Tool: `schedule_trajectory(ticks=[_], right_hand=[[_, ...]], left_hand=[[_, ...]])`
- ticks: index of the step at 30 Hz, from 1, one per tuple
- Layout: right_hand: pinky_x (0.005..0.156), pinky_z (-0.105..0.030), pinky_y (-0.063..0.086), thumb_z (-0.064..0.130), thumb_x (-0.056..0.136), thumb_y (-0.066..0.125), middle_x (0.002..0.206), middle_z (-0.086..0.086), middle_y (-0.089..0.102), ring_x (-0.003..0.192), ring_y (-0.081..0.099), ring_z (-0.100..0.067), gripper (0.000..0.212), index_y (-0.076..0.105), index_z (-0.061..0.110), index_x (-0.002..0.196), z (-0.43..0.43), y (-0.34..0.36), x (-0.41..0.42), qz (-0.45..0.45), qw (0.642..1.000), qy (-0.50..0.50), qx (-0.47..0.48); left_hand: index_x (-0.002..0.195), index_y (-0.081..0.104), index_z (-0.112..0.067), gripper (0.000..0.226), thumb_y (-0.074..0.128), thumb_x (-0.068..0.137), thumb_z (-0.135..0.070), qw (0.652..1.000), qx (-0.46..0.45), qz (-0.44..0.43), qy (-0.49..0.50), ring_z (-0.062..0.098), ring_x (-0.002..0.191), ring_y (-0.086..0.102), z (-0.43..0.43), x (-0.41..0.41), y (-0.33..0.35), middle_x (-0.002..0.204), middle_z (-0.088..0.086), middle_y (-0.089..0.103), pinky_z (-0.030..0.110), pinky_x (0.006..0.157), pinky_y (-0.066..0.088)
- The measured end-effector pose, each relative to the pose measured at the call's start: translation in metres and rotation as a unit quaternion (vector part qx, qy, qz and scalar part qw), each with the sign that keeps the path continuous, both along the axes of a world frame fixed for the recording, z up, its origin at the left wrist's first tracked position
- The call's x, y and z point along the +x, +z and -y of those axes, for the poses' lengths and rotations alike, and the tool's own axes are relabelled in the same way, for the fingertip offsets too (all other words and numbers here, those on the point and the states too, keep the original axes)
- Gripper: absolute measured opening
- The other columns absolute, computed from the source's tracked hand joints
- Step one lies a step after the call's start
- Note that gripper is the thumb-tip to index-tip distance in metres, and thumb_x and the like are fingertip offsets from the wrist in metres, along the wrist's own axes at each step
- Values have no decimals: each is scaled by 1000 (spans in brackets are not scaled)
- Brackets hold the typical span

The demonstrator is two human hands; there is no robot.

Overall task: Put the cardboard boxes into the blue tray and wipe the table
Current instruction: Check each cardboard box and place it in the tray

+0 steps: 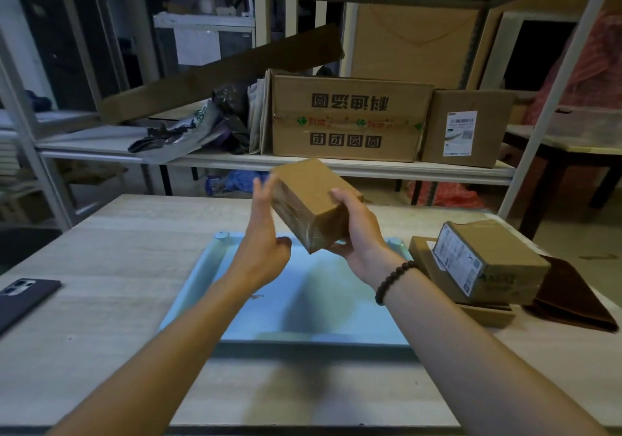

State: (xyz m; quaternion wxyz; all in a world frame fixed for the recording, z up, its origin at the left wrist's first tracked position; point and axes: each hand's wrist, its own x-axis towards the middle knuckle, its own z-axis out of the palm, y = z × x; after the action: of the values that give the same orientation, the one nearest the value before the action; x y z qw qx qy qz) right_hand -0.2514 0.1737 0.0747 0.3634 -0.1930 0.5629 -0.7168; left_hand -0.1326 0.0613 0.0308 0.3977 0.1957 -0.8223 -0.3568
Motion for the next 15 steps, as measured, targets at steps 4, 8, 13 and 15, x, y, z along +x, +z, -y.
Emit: schedule_trajectory(ticks=[4,8,13,15], right_hand=[[86,-37,54,38,92,66,120,-9,61,111,59,-24,42,54,20,128,-2,-10,2,-8,999,18,-50],[96,-42,53,32,92,66,120,-7,61,120,57,-28,40,55,17,128,-4,-23,-2,-47,997,40,-46],[104,-51,47,44,95,58,123,10,52,124,52,-23,30,54,32,122,-6,-26,-4,-47,998,41,4],[100,-52,52,53,95,54,132,5,48,119,56,-25,23,56,37,112,-6,-23,-2,-45,997,52,22]], left_hand=[[145,29,-39,94,64,65,-73,913,395,-51,-87,29,116,64,-4,3,9,144,4,52,52,95,52],[138,38,-27,91,85,62,-43,881,449,-115,-98,32,108,68,-6,4,11,130,11,59,54,82,59],[135,30,-30,91,87,68,-10,973,207,-104,-4,10,115,56,0,11,2,126,-11,52,35,92,52],[134,29,-34,92,84,68,-3,994,72,-84,1,9,115,54,-1,13,-5,130,-7,47,30,90,52]])
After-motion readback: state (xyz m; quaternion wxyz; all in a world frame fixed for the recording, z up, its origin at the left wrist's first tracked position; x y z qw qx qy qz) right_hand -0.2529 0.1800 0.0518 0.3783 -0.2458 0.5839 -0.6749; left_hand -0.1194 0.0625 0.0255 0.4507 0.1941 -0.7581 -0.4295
